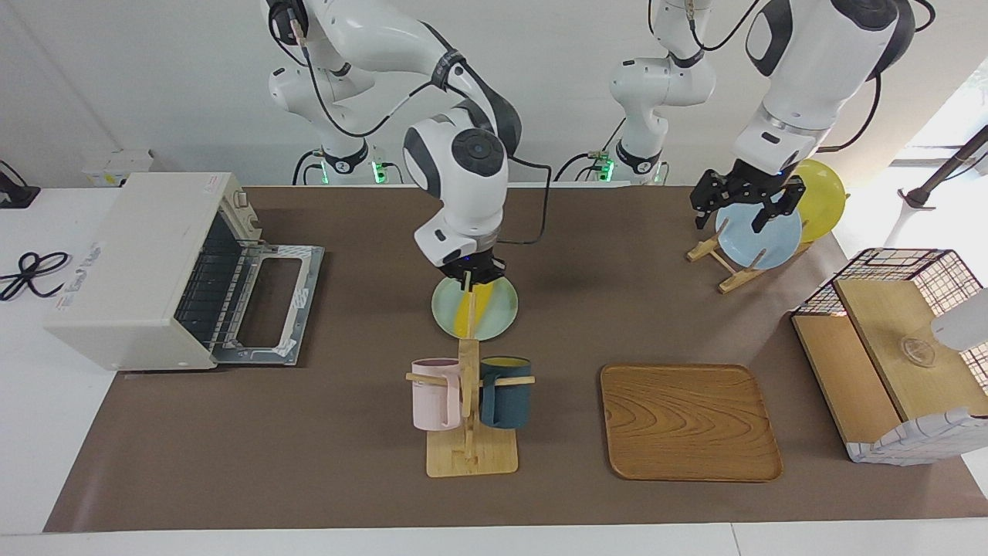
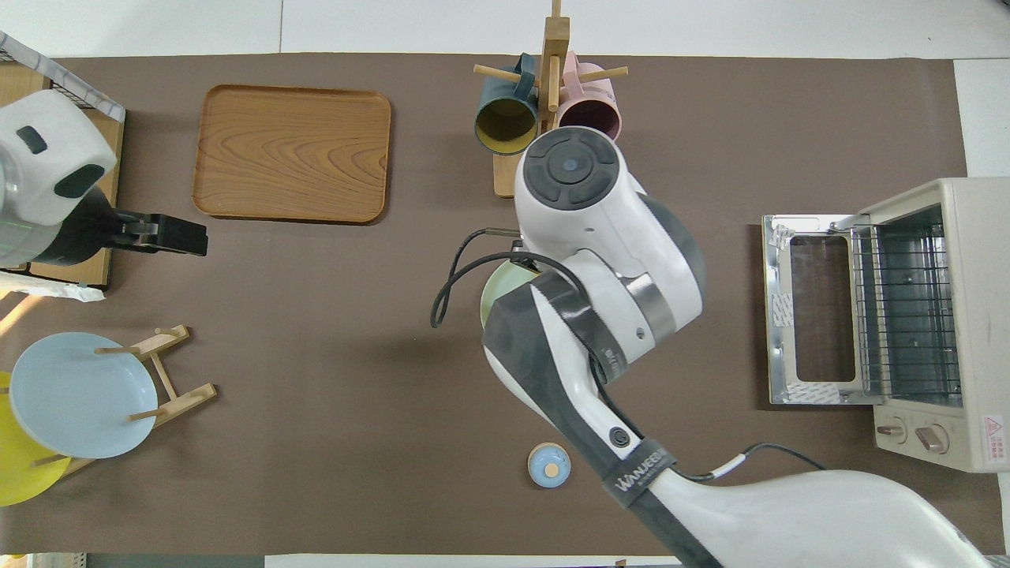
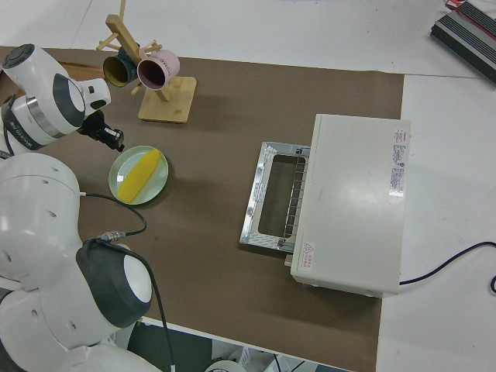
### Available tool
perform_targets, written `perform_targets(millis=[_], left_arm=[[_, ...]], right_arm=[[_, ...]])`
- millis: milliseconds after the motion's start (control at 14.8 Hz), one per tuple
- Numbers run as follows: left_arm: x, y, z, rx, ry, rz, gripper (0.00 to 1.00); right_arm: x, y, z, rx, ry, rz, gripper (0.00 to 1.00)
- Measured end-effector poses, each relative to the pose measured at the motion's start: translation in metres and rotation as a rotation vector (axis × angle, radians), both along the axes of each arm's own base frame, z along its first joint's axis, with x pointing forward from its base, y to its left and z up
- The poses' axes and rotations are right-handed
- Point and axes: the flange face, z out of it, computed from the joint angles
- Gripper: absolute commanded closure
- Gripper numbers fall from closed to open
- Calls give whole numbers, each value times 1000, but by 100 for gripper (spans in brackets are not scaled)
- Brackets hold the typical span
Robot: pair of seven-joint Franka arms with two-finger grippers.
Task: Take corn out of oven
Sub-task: 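Set the plate with corn on the table center with the right gripper, then reach the left gripper to the corn while the right gripper withdraws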
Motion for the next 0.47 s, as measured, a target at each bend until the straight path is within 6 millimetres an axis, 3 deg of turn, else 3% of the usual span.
perform_targets(millis=[135, 474], left_arm=[[-4, -30, -10, -17, -3, -50, 0], [-16, -109, -61, -76, 16, -160, 0]], right_arm=[[-7, -38, -8, -45, 31, -24, 100], [-25, -146, -90, -119, 48, -83, 100]])
